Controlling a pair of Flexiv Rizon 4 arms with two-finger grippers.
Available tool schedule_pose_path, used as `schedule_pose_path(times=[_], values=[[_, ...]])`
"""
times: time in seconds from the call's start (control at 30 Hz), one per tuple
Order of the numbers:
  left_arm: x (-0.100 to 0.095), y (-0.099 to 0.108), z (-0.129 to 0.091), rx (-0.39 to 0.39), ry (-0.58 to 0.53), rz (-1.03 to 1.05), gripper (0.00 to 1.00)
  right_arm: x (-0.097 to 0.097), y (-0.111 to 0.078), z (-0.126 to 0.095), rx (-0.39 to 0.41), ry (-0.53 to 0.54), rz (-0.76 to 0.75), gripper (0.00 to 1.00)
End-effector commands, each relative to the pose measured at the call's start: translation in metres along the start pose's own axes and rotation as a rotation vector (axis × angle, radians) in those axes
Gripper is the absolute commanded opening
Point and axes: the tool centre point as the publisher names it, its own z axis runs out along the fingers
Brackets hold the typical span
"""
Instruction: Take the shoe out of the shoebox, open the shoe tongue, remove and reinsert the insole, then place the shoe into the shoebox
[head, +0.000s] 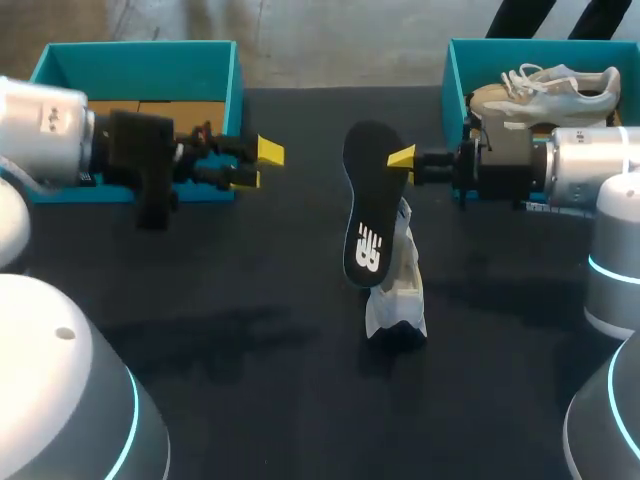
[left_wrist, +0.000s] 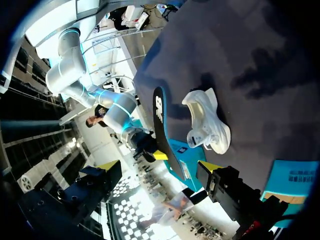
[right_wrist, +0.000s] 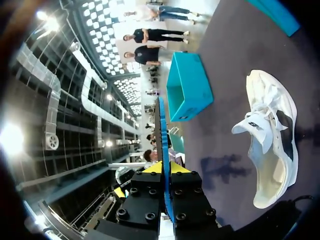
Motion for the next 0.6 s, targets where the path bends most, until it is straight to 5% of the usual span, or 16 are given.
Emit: schedule_pose_path(times=[0.03, 0.6], values=[[-0.001, 0.016, -0.008, 0.131, 0.073, -0.009, 1.00, -0.006, 0.002, 0.007, 0.003, -0.011, 0.000, 0.00], [0.008, 0.037, -0.004, 0.291, 0.375, -0.150, 1.00, -0.022, 0.009, 0.011, -0.009, -0.074, -0.056, 0.00]])
